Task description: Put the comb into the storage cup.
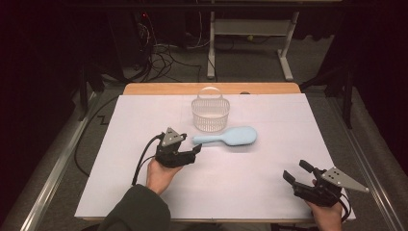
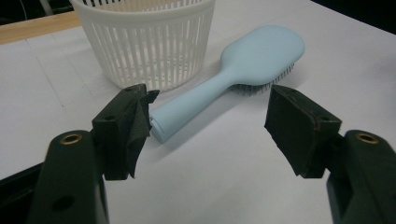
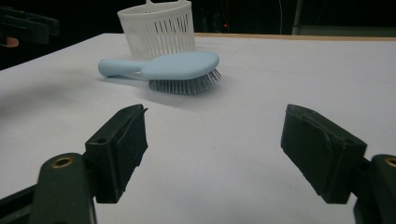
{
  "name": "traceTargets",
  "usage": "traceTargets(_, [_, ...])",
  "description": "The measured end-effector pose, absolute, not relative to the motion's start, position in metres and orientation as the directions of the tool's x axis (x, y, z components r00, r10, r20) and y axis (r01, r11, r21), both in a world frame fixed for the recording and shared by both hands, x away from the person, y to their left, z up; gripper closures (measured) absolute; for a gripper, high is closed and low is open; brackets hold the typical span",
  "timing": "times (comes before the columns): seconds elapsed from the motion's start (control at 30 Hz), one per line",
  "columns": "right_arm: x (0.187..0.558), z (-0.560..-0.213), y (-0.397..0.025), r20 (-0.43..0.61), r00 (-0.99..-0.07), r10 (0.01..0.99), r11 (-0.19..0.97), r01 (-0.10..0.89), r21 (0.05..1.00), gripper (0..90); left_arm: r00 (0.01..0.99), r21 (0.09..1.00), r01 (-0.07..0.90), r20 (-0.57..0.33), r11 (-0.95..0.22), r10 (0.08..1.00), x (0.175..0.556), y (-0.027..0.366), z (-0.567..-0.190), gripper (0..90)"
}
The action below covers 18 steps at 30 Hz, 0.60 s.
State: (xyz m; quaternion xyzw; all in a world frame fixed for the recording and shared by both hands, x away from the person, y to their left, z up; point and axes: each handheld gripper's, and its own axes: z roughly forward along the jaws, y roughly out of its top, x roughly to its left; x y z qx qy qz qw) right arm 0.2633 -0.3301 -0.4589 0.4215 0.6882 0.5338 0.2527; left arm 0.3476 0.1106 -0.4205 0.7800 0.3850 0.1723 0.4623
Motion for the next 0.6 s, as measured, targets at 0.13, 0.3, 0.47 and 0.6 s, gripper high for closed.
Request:
traceTargets(0.13, [0.263, -0.459, -0.33, 0.104, -0.518, 0.849, 0.075, 0.312, 0.947, 23.4, 0.646, 0.852, 0.442, -0.085, -0.281, 0.758, 0.35, 0.107, -0.421, 31.5])
traceTargets(0.3, [0.264, -0.459, -0.33, 0.105, -0.519, 0.849, 0.074, 0.313, 0.947, 23.4, 0.659, 0.844, 0.436, -0.064, -0.311, 0.749, 0.353, 0.1, -0.42, 31.7])
traceTargets(0.47, [0.263, -0.459, -0.33, 0.103, -0.518, 0.849, 0.075, 0.311, 0.947, 23.5, 0.667, 0.839, 0.435, -0.057, -0.326, 0.743, 0.358, 0.092, -0.417, 31.7])
traceTargets(0.6, [0.264, -0.459, -0.33, 0.104, -0.52, 0.848, 0.075, 0.312, 0.947, 23.5, 0.676, 0.837, 0.43, -0.05, -0.339, 0.735, 0.362, 0.087, -0.414, 31.7])
